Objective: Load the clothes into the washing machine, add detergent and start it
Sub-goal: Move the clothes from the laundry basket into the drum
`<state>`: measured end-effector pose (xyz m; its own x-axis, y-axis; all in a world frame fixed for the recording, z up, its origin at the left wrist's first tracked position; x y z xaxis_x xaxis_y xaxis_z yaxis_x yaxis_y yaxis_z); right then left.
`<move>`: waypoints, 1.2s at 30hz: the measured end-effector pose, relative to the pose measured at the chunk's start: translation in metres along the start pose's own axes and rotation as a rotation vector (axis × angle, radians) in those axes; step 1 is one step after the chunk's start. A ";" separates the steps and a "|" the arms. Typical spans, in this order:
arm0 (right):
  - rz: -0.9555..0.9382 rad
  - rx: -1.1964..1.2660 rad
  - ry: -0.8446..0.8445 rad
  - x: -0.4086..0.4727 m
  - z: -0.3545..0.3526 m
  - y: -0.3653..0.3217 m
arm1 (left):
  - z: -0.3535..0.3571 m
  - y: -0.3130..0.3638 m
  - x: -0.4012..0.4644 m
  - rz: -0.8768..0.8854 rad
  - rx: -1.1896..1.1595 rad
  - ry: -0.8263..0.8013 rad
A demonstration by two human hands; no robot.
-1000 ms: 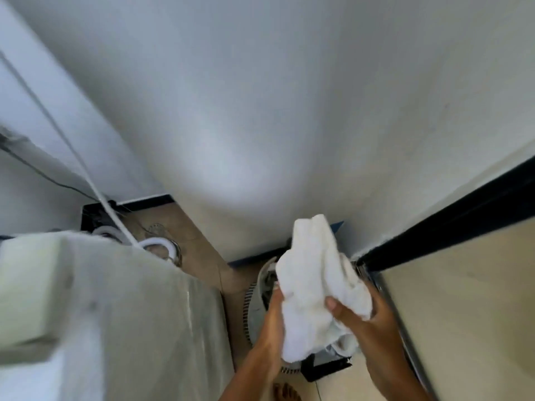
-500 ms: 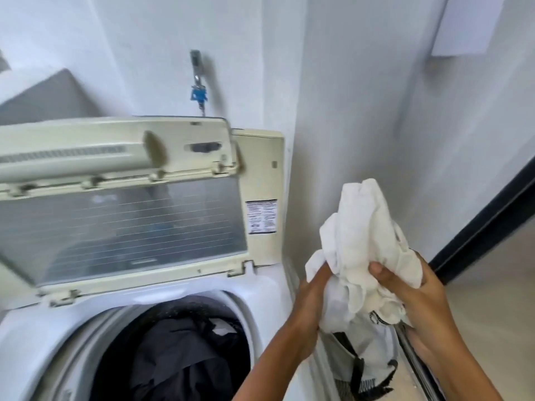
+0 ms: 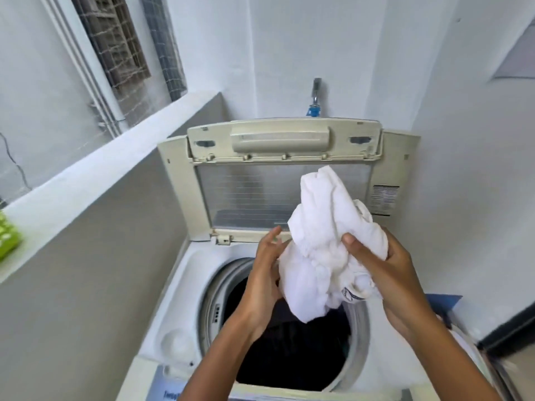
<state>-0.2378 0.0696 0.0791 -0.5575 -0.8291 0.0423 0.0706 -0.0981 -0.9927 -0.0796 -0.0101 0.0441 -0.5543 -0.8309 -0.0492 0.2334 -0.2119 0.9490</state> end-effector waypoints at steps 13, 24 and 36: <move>0.169 0.052 -0.330 0.009 0.056 0.011 | -0.044 0.004 0.020 0.092 0.146 0.363; -0.182 -0.094 0.222 0.002 0.012 -0.010 | -0.064 -0.005 -0.001 0.090 -0.270 0.445; 0.014 -0.483 -0.108 -0.003 0.060 0.023 | -0.036 -0.018 -0.009 0.037 -0.450 0.433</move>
<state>-0.1851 0.0366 0.0633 -0.4681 -0.8835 0.0147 -0.3285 0.1586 -0.9311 -0.0497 -0.0171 0.0165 -0.1871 -0.9549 -0.2304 0.6122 -0.2968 0.7329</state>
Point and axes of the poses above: each hand's wrist, its own x-axis towards the middle knuckle, its own z-axis out of the palm, y = z × x, the point moved 6 cm from there along x, towards the middle knuckle, and after that the axes turned 2 degrees about z, right-handed, at the moved point
